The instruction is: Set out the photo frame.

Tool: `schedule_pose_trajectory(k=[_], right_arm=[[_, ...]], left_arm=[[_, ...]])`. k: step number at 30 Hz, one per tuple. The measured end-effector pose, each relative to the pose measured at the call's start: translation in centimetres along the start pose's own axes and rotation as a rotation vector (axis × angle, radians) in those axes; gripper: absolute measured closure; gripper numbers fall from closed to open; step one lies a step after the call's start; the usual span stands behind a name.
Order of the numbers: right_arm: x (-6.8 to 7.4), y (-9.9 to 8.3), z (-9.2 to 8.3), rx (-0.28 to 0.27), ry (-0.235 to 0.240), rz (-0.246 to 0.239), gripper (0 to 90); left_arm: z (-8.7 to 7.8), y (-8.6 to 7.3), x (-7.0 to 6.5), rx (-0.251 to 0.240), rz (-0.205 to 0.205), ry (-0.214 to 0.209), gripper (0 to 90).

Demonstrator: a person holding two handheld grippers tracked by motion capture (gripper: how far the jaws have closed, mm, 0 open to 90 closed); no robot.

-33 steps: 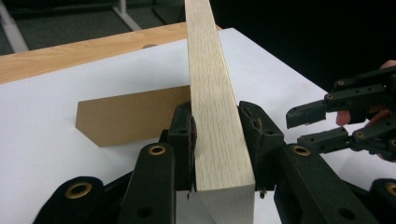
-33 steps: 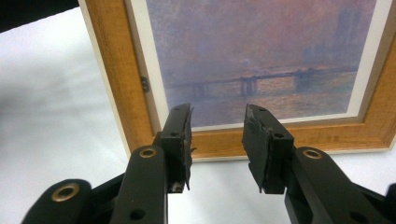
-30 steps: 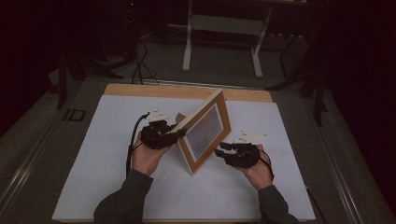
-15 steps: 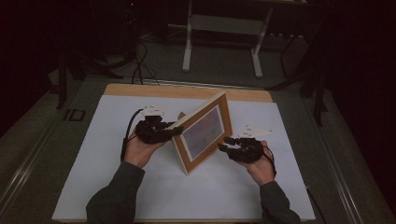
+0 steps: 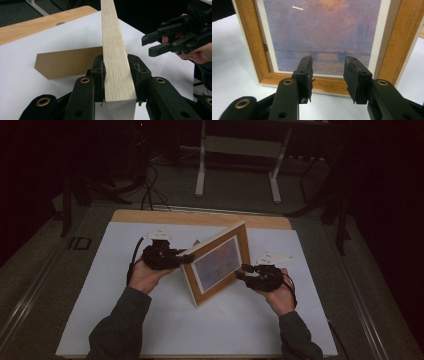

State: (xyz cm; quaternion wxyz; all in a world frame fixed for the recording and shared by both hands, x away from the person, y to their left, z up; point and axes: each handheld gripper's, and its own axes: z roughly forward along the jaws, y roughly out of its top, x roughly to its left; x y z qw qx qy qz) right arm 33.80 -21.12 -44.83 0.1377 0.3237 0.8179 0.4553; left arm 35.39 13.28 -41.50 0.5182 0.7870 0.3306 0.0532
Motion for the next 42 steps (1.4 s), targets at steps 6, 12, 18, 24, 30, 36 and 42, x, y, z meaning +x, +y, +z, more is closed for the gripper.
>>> schedule_pose_trajectory(k=[6, 12, 18, 24, 30, 36, 42], right_arm=[[-0.7, 0.2, 0.1, 0.002, -0.029, 0.003, 56.4], [-2.2, 0.6, 0.5, 0.000, -0.088, 0.034, 54.8], [-3.2, 1.0, 1.0, 0.001, -0.122, 0.050, 52.2], [-4.2, 1.8, 1.3, -0.023, -0.167, 0.079, 48.3], [-4.7, 2.5, 1.7, -0.029, -0.176, 0.088, 45.5], [-5.1, 2.9, 2.2, -0.023, -0.168, 0.090, 43.3], [-5.9, 3.2, 2.6, -0.020, -0.150, 0.097, 39.2]], left_arm=[[-0.2, -0.4, -0.3, -0.026, -0.007, 0.017, 68.4], [-0.3, -1.5, -1.0, -0.045, -0.022, 0.047, 62.7], [-0.1, -3.0, -2.0, -0.112, -0.036, 0.103, 63.8], [0.1, -3.8, -2.5, -0.178, -0.059, 0.138, 68.4], [0.0, -3.8, -1.9, -0.183, -0.080, 0.071, 70.5], [-0.1, -3.8, -1.0, -0.181, -0.097, 0.003, 71.4], [0.0, -3.6, 0.0, -0.170, -0.109, -0.048, 71.8]])
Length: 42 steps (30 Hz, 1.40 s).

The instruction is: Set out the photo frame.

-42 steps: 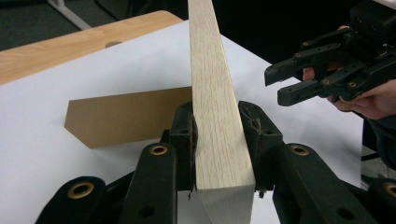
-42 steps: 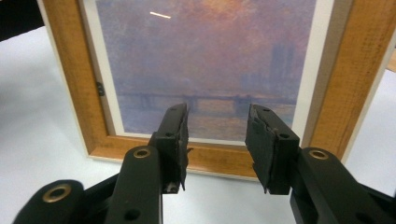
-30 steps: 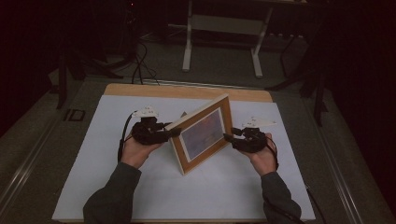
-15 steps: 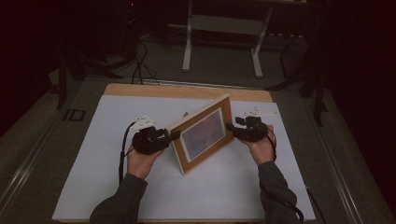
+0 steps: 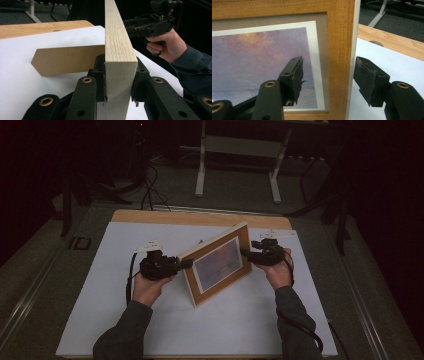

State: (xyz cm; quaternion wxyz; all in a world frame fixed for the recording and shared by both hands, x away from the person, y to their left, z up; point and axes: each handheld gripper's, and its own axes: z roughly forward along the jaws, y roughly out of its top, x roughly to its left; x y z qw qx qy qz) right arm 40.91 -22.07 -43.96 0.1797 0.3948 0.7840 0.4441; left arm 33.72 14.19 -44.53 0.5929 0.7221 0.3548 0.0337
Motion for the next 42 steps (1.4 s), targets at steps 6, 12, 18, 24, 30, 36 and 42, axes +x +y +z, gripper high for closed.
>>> schedule_pose_trajectory(k=[6, 12, 18, 24, 30, 36, 42], right_arm=[[-0.8, 0.3, 0.3, -0.008, 0.026, 0.021, 37.8], [-1.7, 0.7, 0.8, -0.025, 0.084, 0.055, 37.5], [-1.7, 1.4, 1.3, -0.026, 0.117, 0.035, 33.7], [-2.1, 0.8, 2.5, -0.021, 0.168, 0.064, 28.3], [-2.7, 0.3, 2.7, -0.018, 0.205, 0.092, 28.3], [-2.8, 0.2, 3.0, 0.002, 0.221, 0.077, 25.5], [-2.8, 0.1, 3.3, 0.017, 0.239, 0.071, 24.5]], left_arm=[[0.0, 0.3, 0.5, 0.009, 0.006, -0.015, 71.8], [0.1, 0.6, 1.0, 0.026, 0.013, -0.035, 71.8], [0.2, 0.8, 1.3, 0.039, 0.018, -0.046, 71.7], [0.2, 1.1, 1.6, 0.057, 0.030, -0.060, 71.6], [0.3, 1.2, 1.9, 0.056, 0.029, -0.066, 71.6], [0.3, 1.2, 1.9, 0.058, 0.033, -0.066, 71.6], [0.3, 1.3, 1.9, 0.061, 0.036, -0.065, 71.5]])
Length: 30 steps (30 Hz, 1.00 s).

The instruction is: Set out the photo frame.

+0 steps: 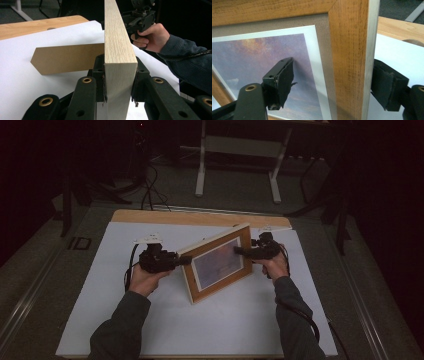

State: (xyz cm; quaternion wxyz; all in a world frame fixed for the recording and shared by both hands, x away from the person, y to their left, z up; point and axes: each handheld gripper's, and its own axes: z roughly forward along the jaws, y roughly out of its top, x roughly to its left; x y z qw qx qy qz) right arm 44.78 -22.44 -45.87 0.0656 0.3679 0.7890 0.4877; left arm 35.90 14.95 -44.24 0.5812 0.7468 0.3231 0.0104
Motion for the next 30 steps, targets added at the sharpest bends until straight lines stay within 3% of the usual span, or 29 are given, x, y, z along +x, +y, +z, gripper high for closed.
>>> schedule_pose_trajectory(k=[13, 25, 30], right_arm=[[-0.1, -0.7, -1.0, -0.011, -0.013, 0.020, 34.9], [0.5, -1.1, -2.0, 0.029, -0.043, -0.029, 45.9], [0.7, -1.3, -2.1, 0.023, -0.051, -0.021, 46.3]], left_arm=[[0.1, 0.3, 0.3, 0.003, 0.007, 0.023, 71.0], [0.1, 0.6, 1.4, -0.019, -0.010, 0.055, 70.9], [0.1, 0.6, 1.5, -0.025, -0.004, 0.053, 70.5]])
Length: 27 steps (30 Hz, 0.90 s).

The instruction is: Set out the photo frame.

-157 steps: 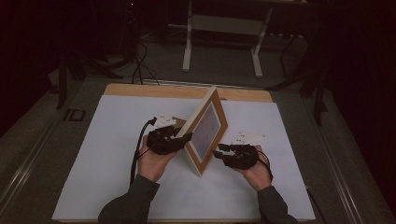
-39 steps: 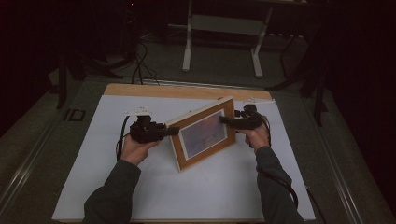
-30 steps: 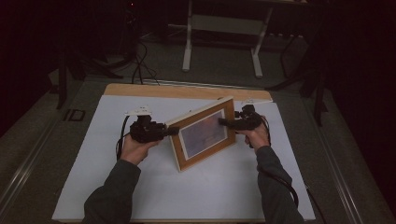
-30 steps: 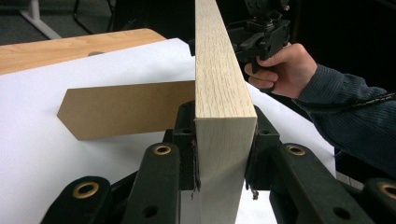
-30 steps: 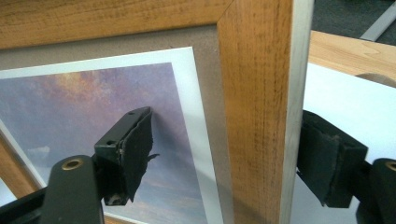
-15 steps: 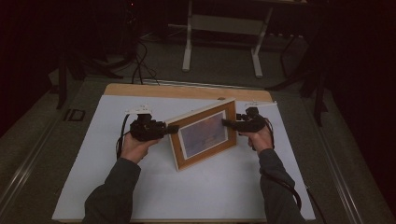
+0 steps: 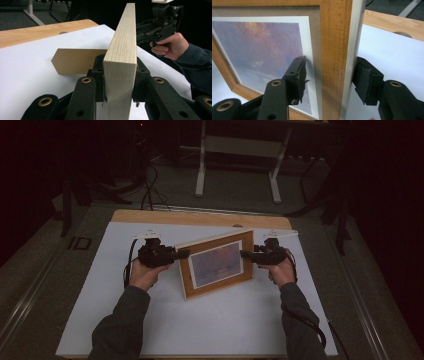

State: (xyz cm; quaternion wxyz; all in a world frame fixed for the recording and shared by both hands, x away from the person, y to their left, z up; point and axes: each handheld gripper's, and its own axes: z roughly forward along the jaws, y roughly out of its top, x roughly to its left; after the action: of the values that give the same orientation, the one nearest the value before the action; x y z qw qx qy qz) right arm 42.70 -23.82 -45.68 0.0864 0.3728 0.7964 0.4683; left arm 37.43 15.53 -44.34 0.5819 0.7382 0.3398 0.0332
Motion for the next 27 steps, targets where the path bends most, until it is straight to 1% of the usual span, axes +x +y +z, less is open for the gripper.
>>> schedule_pose_trajectory(k=[6, 9, 18, 23, 27], right_arm=[[0.5, -0.2, -0.2, 0.003, -0.008, -0.006, 50.1], [0.9, -0.3, -0.3, 0.009, -0.019, -0.020, 52.8], [1.2, -0.7, -0.5, 0.003, -0.033, -0.020, 55.2], [1.5, -1.0, -0.7, -0.001, -0.050, -0.015, 57.1], [1.7, -1.2, -0.9, -0.005, -0.053, -0.012, 58.5]], left_arm=[[-0.1, 0.0, 0.5, -0.021, -0.021, 0.010, 67.7], [-0.2, 0.0, 0.8, -0.030, -0.030, 0.009, 66.7], [-0.1, 0.1, 1.3, -0.036, -0.034, 0.006, 64.9], [0.1, 0.3, 1.7, -0.036, -0.031, 0.000, 63.9], [0.2, 0.4, 1.9, -0.036, -0.029, 0.000, 63.1]])
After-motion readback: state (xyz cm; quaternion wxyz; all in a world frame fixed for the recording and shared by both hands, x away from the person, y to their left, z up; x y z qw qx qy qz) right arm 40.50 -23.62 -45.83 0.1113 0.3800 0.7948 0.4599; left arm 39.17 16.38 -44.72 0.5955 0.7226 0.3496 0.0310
